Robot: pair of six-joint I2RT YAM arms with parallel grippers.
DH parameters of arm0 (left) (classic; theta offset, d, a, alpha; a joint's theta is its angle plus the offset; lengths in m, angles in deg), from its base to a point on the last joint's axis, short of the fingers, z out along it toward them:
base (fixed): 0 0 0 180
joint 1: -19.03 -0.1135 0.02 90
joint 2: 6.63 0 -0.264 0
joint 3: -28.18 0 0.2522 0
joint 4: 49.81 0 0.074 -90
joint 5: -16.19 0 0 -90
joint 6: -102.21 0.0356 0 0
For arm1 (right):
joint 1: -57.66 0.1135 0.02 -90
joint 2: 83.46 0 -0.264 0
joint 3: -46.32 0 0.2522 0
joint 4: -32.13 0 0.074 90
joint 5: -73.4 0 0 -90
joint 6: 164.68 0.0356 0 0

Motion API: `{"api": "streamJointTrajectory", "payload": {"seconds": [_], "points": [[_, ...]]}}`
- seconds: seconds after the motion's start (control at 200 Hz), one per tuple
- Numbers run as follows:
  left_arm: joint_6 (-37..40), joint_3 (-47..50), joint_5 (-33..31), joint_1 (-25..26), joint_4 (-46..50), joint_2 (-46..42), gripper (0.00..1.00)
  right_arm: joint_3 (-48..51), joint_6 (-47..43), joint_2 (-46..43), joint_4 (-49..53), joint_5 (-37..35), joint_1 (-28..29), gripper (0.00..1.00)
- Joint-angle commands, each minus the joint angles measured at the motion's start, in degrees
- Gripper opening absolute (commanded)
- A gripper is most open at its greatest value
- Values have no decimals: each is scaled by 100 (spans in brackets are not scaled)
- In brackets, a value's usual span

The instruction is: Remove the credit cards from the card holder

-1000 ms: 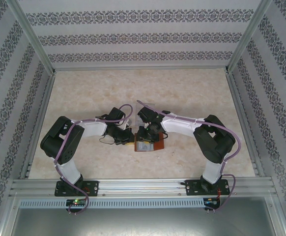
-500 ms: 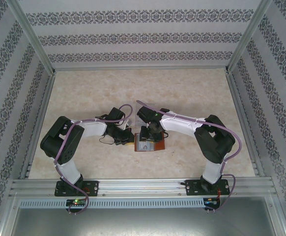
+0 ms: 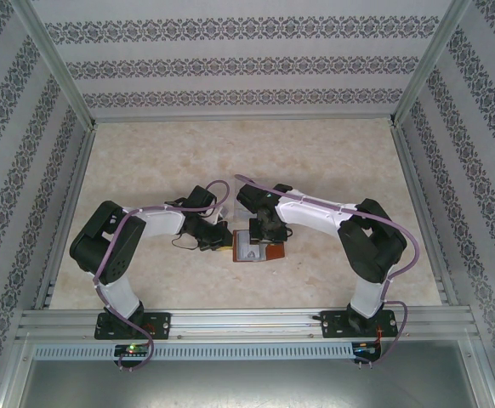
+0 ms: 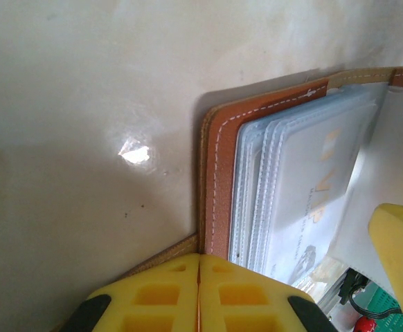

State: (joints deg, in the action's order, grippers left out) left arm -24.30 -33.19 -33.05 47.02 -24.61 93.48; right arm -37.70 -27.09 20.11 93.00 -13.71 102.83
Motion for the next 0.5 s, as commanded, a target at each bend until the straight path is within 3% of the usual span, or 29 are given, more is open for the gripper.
{"api": "streamJointTrajectory", "payload": {"seconds": [0.0, 0.18, 0.495], "points": [[25, 95, -94, -83, 251, 43, 8, -111, -75, -77, 263, -229, 71, 44], [29, 81, -85, -80, 255, 65, 8, -76, -107, -126, 177, -124, 71, 36], [38, 83, -94, -92, 263, 78, 8, 62, -86, -244, -182, 167, 60, 8]]}}
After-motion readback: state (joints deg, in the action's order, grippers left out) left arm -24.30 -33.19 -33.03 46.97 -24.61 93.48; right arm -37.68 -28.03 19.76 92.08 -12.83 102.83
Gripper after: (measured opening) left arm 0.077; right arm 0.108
